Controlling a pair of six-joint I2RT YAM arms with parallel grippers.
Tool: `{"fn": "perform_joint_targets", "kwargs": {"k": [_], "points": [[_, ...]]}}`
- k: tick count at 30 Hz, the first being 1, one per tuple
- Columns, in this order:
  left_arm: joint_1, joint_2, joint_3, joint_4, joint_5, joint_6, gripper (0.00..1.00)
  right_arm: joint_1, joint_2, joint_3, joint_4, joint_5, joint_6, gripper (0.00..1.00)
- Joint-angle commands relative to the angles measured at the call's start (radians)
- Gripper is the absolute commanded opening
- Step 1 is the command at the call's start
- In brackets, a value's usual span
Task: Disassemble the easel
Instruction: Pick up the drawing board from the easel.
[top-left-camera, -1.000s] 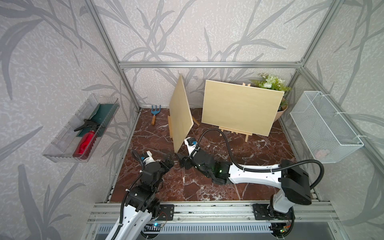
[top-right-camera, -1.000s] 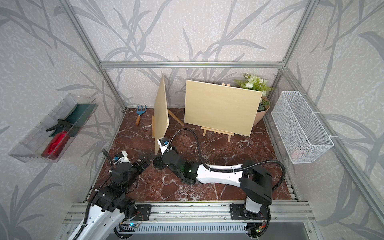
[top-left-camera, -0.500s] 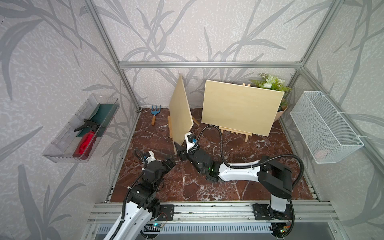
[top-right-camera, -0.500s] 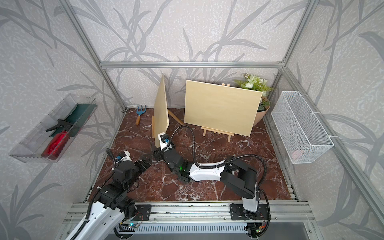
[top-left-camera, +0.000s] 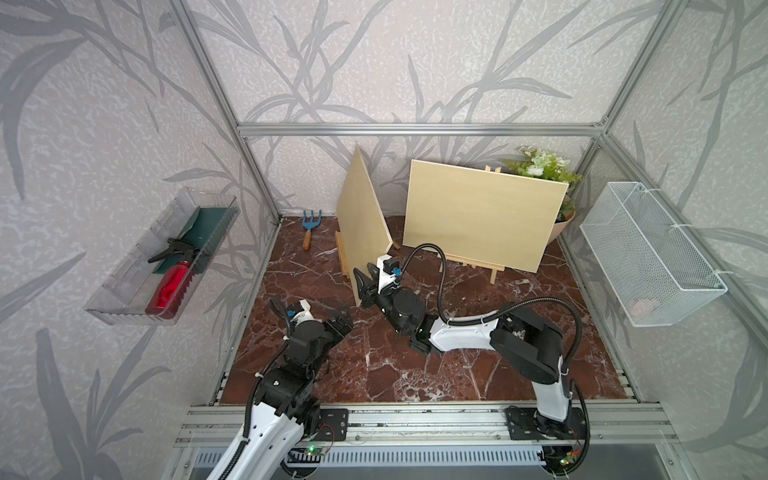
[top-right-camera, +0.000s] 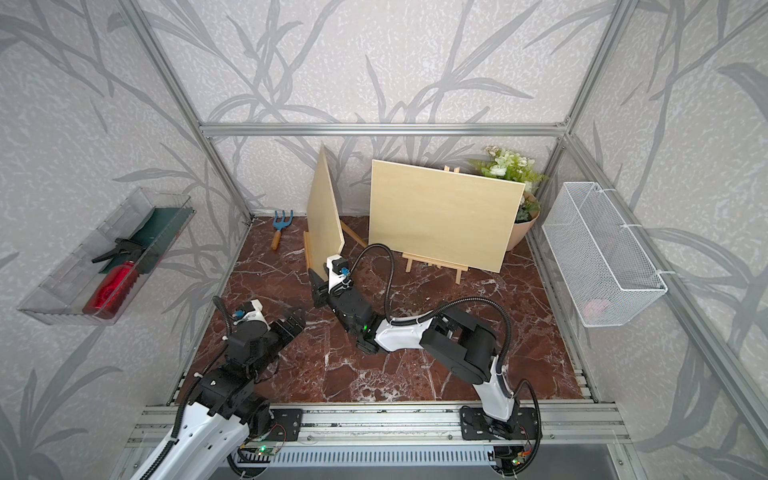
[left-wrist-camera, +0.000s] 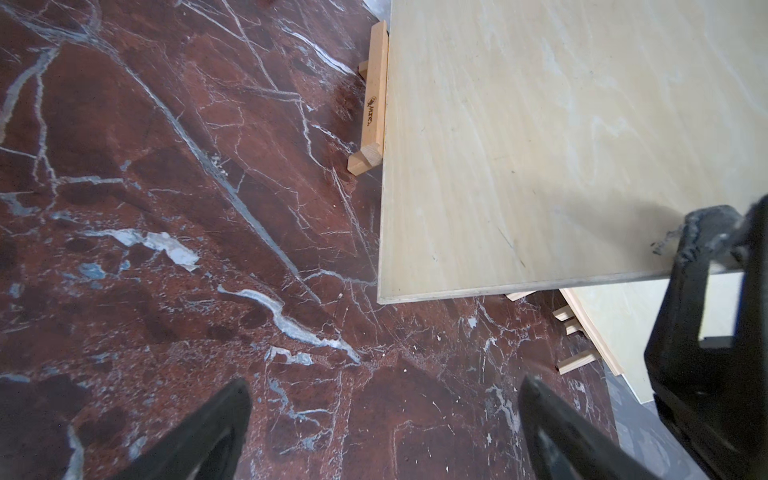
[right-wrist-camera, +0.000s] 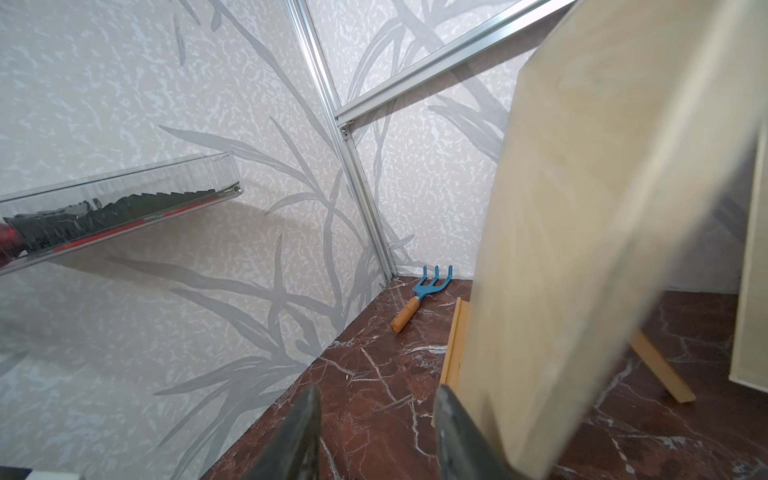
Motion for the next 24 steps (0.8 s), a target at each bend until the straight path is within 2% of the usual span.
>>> {"fn": "perform_joint_targets", "kwargs": {"k": [1,5,8,13,15,19,20,21,24], "points": [[-0.003,0.003,-0.010,0.024,0.009,-0.016,0.99,-0.022,0.013,0.027,0.100,0.028,0.000,0.41],[-0.003,0.007,-0.013,0.033,0.016,-0.017,0.99,-0.038,0.022,0.016,0.136,0.026,-0.003,0.33],[-0.002,0.006,-0.015,0.032,0.016,-0.021,0.99,-0.045,0.032,0.018,0.155,0.009,-0.007,0.33],[-0.002,-0.001,-0.019,0.032,0.015,-0.023,0.99,-0.049,0.047,0.007,0.205,0.007,-0.019,0.25],[-0.002,0.001,-0.018,0.033,0.018,-0.023,0.99,-0.053,0.047,0.007,0.197,0.005,-0.019,0.18],[-0.002,0.001,-0.021,0.039,0.020,-0.025,0.99,-0.057,0.049,0.007,0.193,-0.002,-0.019,0.12],[-0.002,0.001,-0.024,0.040,0.021,-0.026,0.99,-0.057,0.049,0.007,0.193,0.002,-0.019,0.03],[-0.002,0.001,-0.024,0.040,0.021,-0.026,0.99,-0.057,0.047,0.006,0.193,0.009,-0.021,0.00],[-0.002,0.002,-0.024,0.043,0.023,-0.026,0.99,-0.057,0.044,0.002,0.194,0.016,-0.031,0.00]]}}
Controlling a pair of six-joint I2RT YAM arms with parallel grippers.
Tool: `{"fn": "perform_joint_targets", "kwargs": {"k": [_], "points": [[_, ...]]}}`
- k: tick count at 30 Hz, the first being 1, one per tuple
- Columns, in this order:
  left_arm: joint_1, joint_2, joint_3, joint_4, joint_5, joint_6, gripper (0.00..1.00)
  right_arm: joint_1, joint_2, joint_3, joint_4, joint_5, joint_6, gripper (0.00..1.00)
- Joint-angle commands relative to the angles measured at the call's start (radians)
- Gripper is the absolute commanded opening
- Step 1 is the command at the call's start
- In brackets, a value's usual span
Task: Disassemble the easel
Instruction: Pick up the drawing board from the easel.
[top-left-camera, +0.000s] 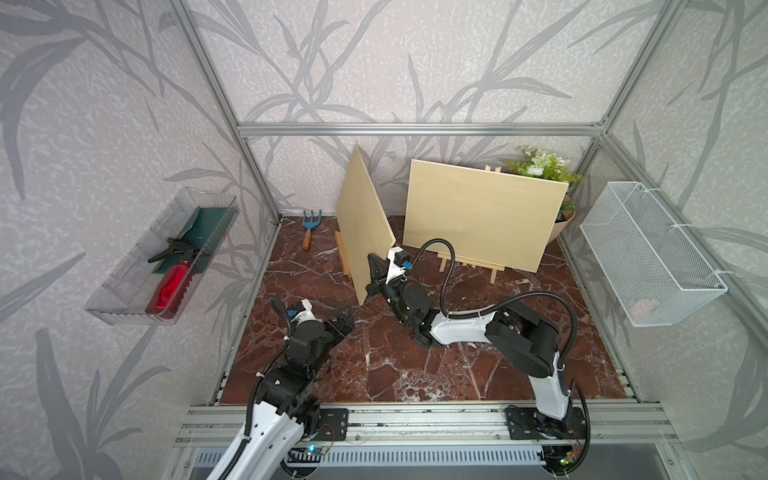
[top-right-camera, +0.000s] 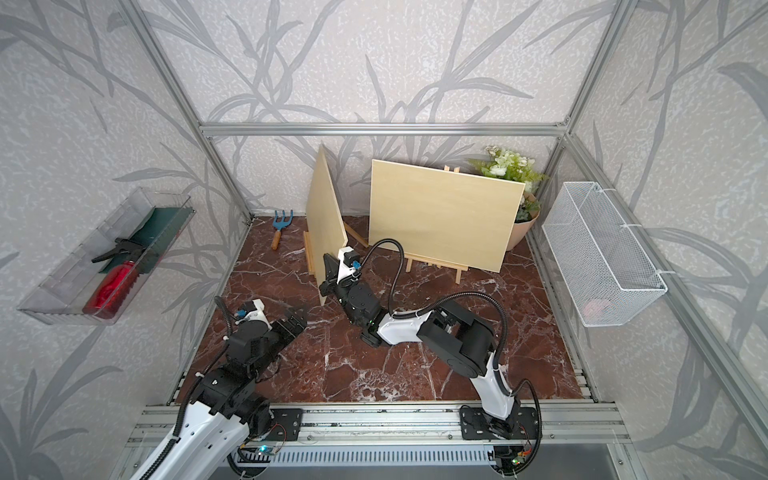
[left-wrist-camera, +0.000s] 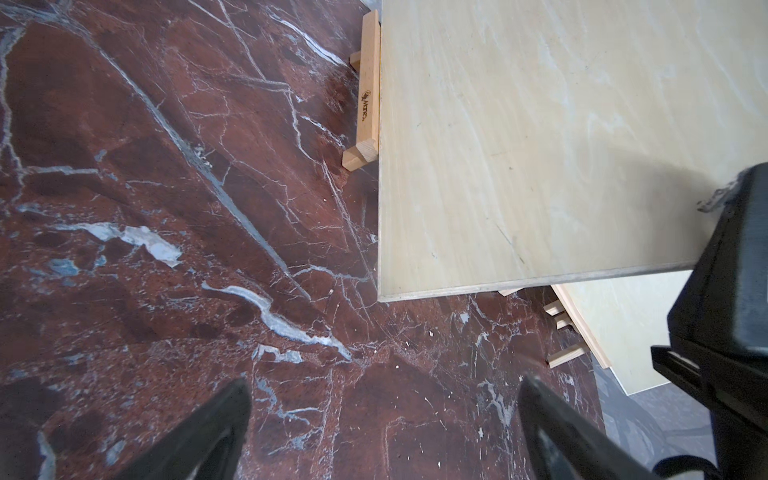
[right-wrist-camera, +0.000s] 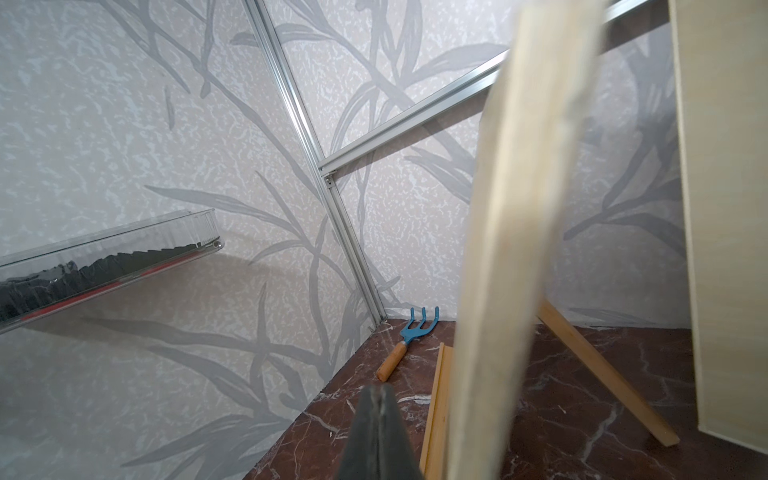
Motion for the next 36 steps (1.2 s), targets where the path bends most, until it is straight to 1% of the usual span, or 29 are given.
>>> {"fn": "perform_joint_targets", "kwargs": {"k": [1,9,12,13,15,17,19,21,25,27,28,29,30,32,35,36], "points": [[-0.002,-0.003,-0.012,0.016,0.001,-0.016,0.99,-0.005,0.013,0.002,0.050,0.019,-0.021,0.00],[-0.002,-0.003,-0.014,0.017,0.003,-0.018,0.99,-0.005,-0.013,-0.004,0.007,0.043,-0.017,0.00],[-0.002,-0.003,-0.014,0.017,0.006,-0.019,0.99,-0.004,-0.031,-0.027,0.003,0.019,0.000,0.00],[-0.002,-0.003,-0.013,0.017,0.006,-0.019,0.99,-0.005,-0.041,-0.038,0.002,0.014,0.007,0.03],[-0.002,-0.003,-0.012,0.017,0.008,-0.019,0.99,0.010,-0.077,-0.077,-0.003,0.024,0.014,0.19],[-0.002,-0.003,-0.011,0.017,0.010,-0.019,0.99,0.028,-0.137,-0.124,-0.045,0.035,0.042,0.31],[-0.002,-0.003,-0.012,0.017,0.013,-0.019,0.99,0.043,-0.207,-0.163,-0.132,0.031,0.077,0.38],[-0.002,-0.003,-0.013,0.020,0.017,-0.021,0.99,0.056,-0.270,-0.190,-0.233,0.030,0.109,0.46],[-0.001,-0.003,-0.016,0.026,0.025,-0.026,0.99,0.057,-0.377,-0.207,-0.436,0.026,0.174,0.58],[0.000,-0.003,-0.017,0.027,0.026,-0.026,0.99,0.049,-0.411,-0.194,-0.553,0.020,0.201,0.65],[-0.001,-0.003,-0.017,0.029,0.027,-0.026,0.99,0.043,-0.420,-0.177,-0.614,0.012,0.219,0.67],[-0.001,-0.003,-0.017,0.030,0.029,-0.028,0.99,0.029,-0.423,-0.156,-0.670,-0.015,0.240,0.69],[0.000,-0.003,-0.020,0.032,0.031,-0.030,0.99,0.014,-0.421,-0.134,-0.717,-0.040,0.259,0.81],[-0.001,-0.003,-0.021,0.034,0.034,-0.032,0.99,-0.004,-0.416,-0.109,-0.769,-0.050,0.285,0.85],[0.000,-0.003,-0.018,0.032,0.034,-0.030,0.99,-0.004,-0.399,-0.083,-0.784,-0.040,0.275,0.87],[-0.001,-0.003,-0.018,0.031,0.034,-0.030,0.99,-0.031,-0.389,-0.062,-0.803,-0.041,0.276,0.87]]}}
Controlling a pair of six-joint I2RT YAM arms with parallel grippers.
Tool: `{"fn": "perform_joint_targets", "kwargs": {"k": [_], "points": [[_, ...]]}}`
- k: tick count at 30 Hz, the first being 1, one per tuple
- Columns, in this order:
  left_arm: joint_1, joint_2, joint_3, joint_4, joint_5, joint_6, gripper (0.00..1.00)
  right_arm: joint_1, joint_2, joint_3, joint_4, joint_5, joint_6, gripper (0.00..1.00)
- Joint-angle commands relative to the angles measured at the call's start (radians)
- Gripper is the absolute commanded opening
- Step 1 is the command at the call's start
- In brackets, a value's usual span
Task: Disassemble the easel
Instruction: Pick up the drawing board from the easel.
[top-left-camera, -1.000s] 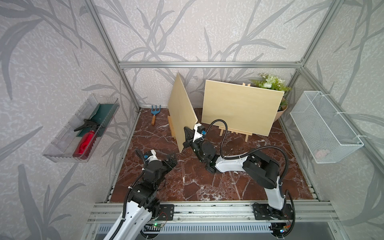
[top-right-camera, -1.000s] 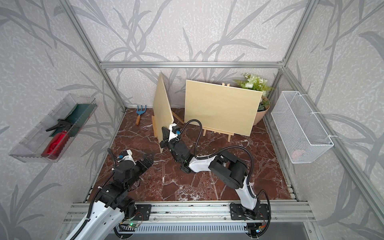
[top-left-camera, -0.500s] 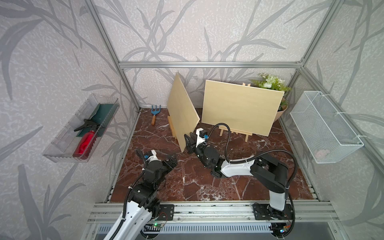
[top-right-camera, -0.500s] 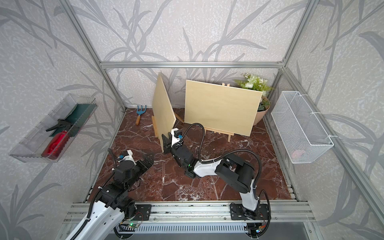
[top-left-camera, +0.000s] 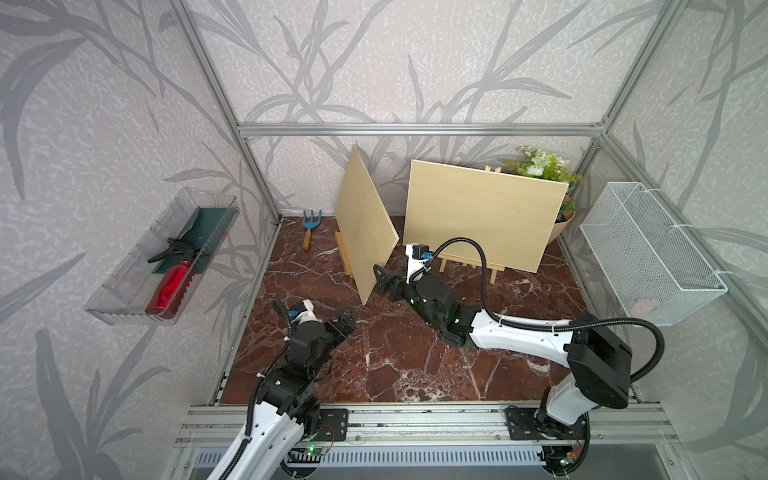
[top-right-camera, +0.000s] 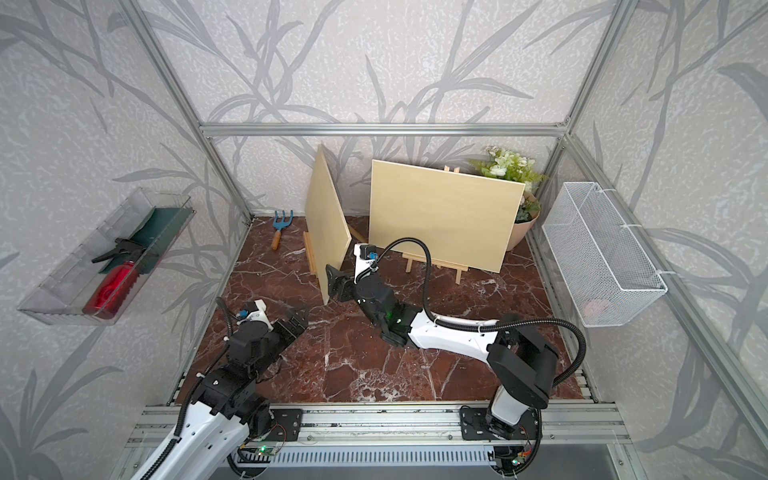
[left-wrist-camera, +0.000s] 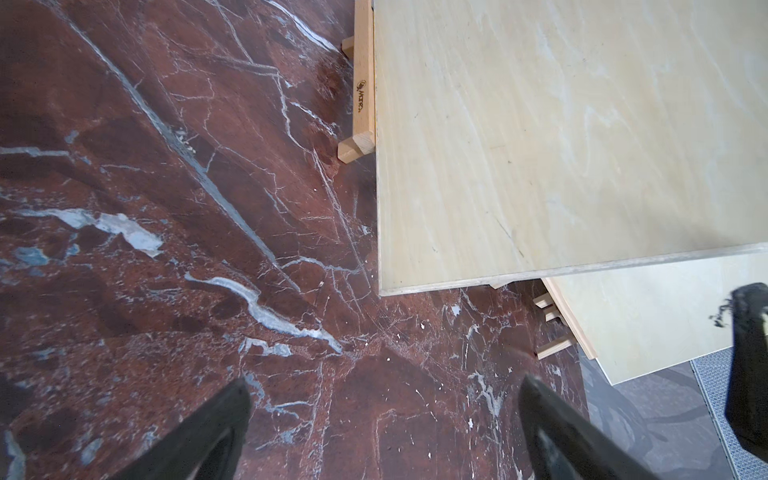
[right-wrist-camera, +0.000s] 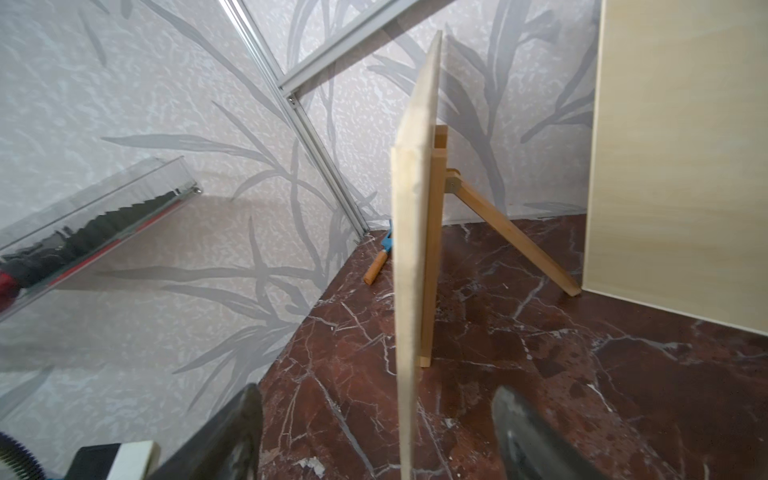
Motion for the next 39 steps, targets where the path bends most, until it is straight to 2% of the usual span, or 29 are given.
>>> {"fn": "perform_joint_targets", "kwargs": {"k": [1,6,14,18,23,31,33,34,39], "points": [[-0.001,-0.004,-0.007,0.015,0.001,-0.013,0.99,-0.031,0.032,0.067,-0.107,-0.018,0.014,0.87],[-0.001,-0.002,-0.009,0.018,0.007,-0.014,0.99,-0.071,0.120,0.149,-0.074,-0.074,-0.018,0.86],[-0.001,-0.001,-0.010,0.024,0.013,-0.014,0.99,-0.086,0.240,0.160,0.242,-0.122,-0.135,0.84],[-0.001,0.007,-0.015,0.038,0.020,-0.016,0.99,-0.109,0.288,0.206,0.254,-0.147,-0.126,0.78],[0.001,0.020,-0.015,0.044,0.027,-0.018,0.99,-0.121,0.329,0.196,0.353,-0.138,-0.127,0.64],[0.001,0.024,-0.020,0.055,0.031,-0.019,0.99,-0.121,0.353,0.148,0.510,-0.082,-0.180,0.19],[0.001,0.024,-0.019,0.056,0.032,-0.017,0.99,-0.121,0.349,0.131,0.544,-0.081,-0.192,0.10],[0.001,0.024,-0.020,0.057,0.031,-0.017,0.99,-0.121,0.346,0.123,0.558,-0.076,-0.195,0.00],[0.003,0.024,-0.024,0.066,0.037,-0.022,0.99,-0.121,0.327,0.092,0.611,-0.082,-0.212,0.00]]}}
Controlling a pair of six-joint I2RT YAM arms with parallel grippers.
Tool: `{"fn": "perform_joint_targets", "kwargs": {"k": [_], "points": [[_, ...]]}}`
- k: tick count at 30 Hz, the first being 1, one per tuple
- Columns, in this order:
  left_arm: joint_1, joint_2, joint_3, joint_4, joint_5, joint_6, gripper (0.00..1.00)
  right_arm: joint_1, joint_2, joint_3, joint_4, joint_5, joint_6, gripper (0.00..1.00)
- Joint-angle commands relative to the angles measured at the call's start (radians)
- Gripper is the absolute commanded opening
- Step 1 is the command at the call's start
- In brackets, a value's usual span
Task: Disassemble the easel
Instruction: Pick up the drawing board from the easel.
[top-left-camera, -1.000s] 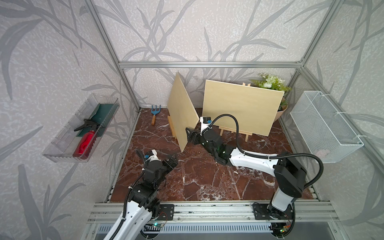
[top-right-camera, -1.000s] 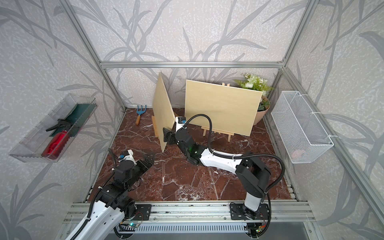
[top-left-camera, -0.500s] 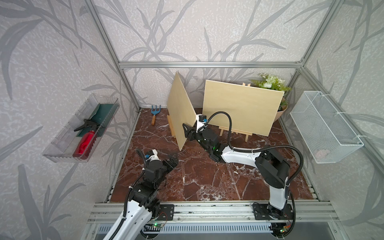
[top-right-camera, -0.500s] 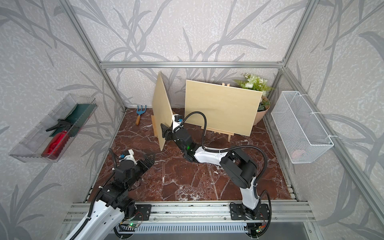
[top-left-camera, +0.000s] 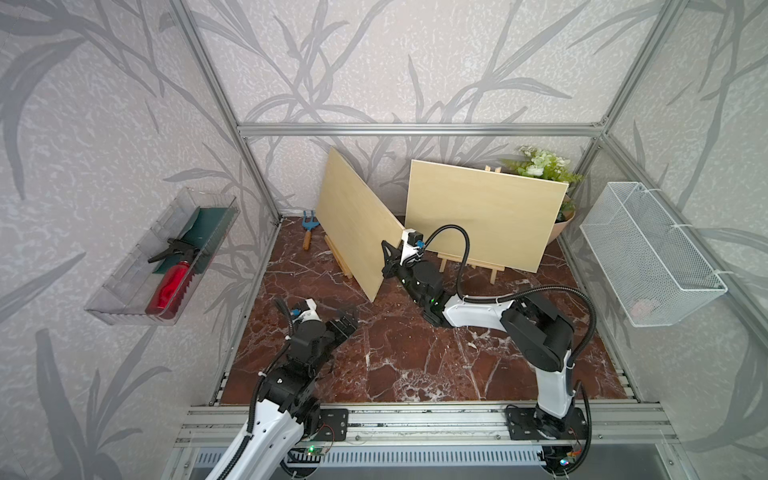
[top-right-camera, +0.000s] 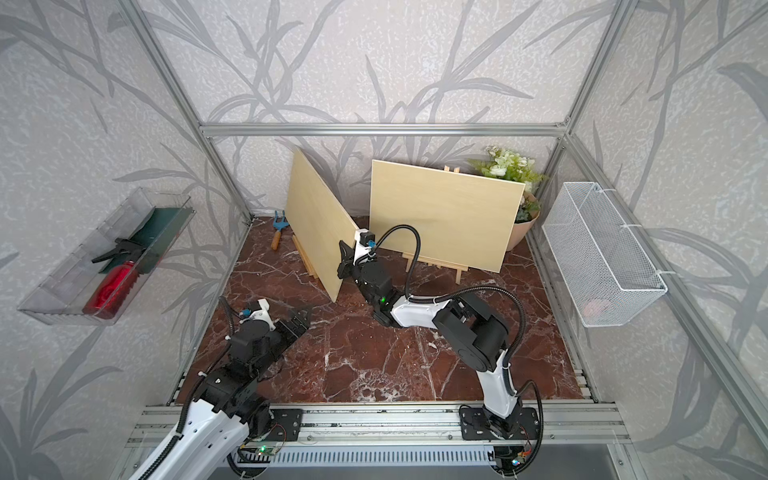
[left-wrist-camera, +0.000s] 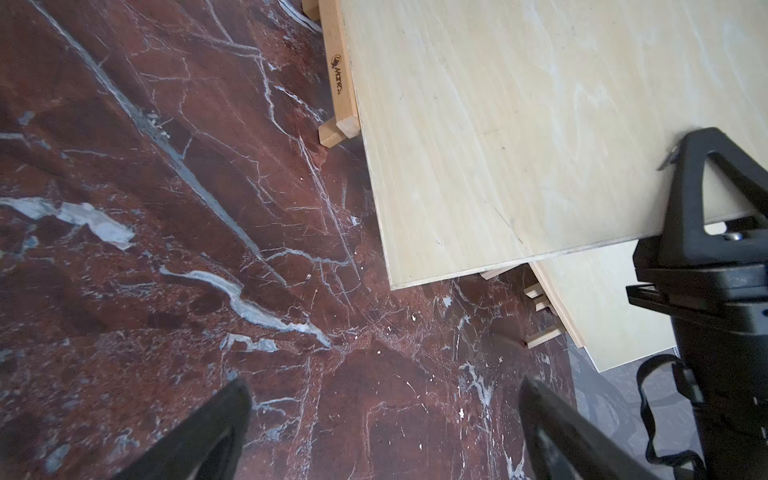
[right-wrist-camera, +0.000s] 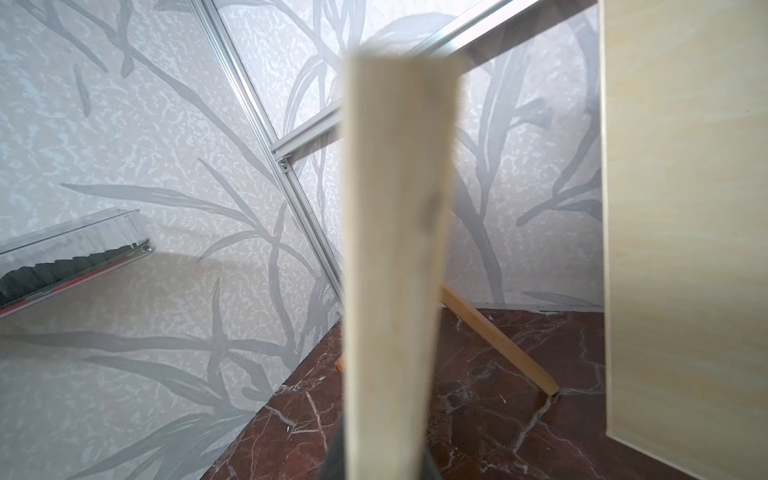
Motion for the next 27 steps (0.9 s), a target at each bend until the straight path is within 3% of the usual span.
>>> {"fn": "perform_joint_targets", "kwargs": {"k": [1,27], "points": [[0.002,0.001,-0.016,0.027,0.001,-0.015,0.99,0.008,-0.022,-0.028,0.116,-0.003,-0.036,0.00],[0.002,0.001,-0.013,0.023,0.002,-0.011,0.99,0.004,-0.139,-0.082,0.305,-0.025,-0.018,0.00]]}}
